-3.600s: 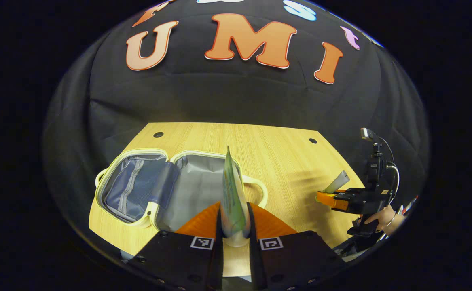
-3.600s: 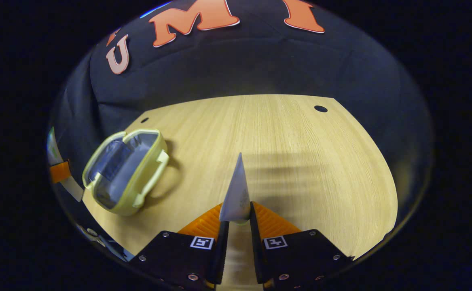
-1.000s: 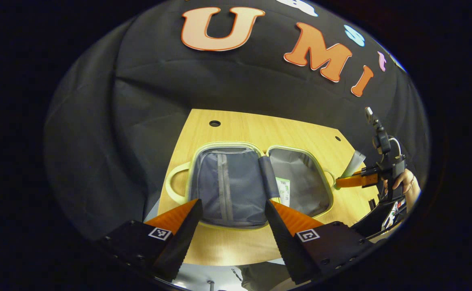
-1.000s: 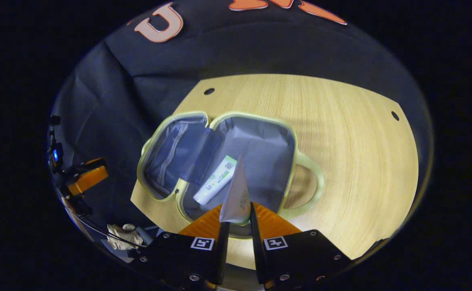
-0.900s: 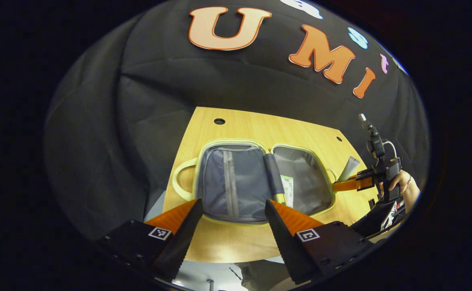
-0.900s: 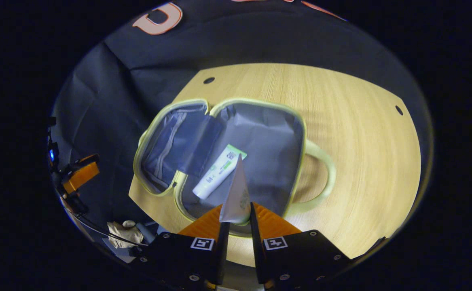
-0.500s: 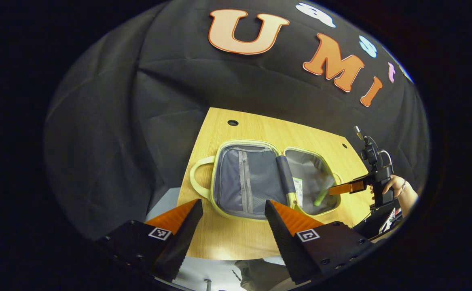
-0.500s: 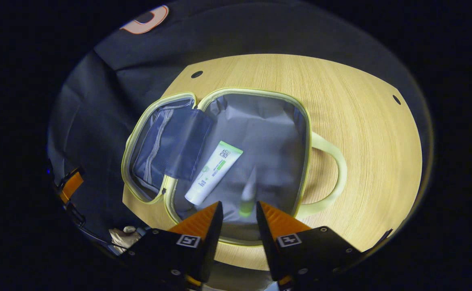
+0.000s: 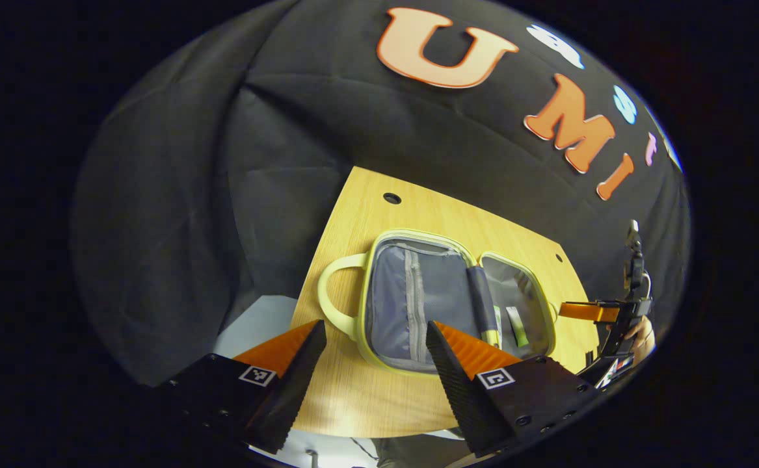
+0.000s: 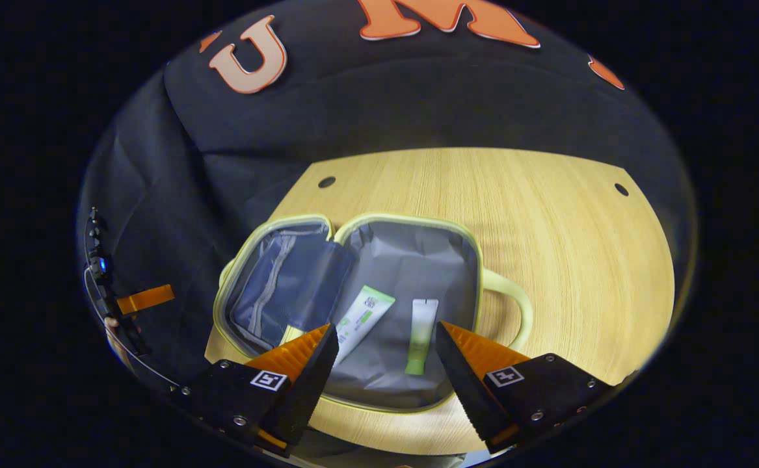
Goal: First open the suitcase, pack the skin care products into it, and then close the suitcase.
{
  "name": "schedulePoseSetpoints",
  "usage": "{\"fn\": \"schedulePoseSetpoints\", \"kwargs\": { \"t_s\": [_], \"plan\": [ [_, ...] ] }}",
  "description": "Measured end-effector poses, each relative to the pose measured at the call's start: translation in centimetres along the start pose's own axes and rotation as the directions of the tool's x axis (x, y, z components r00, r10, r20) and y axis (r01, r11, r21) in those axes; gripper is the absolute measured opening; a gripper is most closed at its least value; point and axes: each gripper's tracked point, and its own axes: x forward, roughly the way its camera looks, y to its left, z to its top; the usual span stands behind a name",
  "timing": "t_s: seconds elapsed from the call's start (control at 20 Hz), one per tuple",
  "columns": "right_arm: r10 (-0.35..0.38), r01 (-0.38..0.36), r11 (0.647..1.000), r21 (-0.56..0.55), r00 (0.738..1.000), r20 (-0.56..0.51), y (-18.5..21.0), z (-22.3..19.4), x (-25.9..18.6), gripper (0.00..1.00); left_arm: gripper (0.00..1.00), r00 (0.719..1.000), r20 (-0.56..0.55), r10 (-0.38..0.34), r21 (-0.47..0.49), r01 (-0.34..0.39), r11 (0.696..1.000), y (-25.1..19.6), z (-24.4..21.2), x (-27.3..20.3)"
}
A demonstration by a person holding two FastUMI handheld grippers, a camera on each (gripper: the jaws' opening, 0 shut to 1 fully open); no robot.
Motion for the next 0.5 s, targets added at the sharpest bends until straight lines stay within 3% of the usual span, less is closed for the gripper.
{"fn": "schedulePoseSetpoints", "kwargs": {
  "t_s": [0.25, 0.4, 0.5],
  "plan": [
    [-0.01, 0.005, 0.999, 0.045, 0.994, 0.113, 0.4, 1.8, -1.8, 0.96, 0.96, 0.999, -0.021, -0.028, -0.15, 0.025, 0.988, 4.7, -0.2, 5.5],
    [-0.037, 0.022, 0.995, 0.1, 0.988, 0.152, -0.5, 2.8, -2.9, 0.96, 0.96, 0.99, 0.024, -0.137, -0.295, 0.138, 0.945, 4.9, 0.4, 8.1],
    [-0.048, 0.027, 0.99, 0.135, 0.987, 0.156, -1.0, 3.1, -3.4, 0.96, 0.96, 0.988, 0.043, -0.146, -0.356, 0.152, 0.922, 6.4, 0.8, 9.8]
  ]
}}
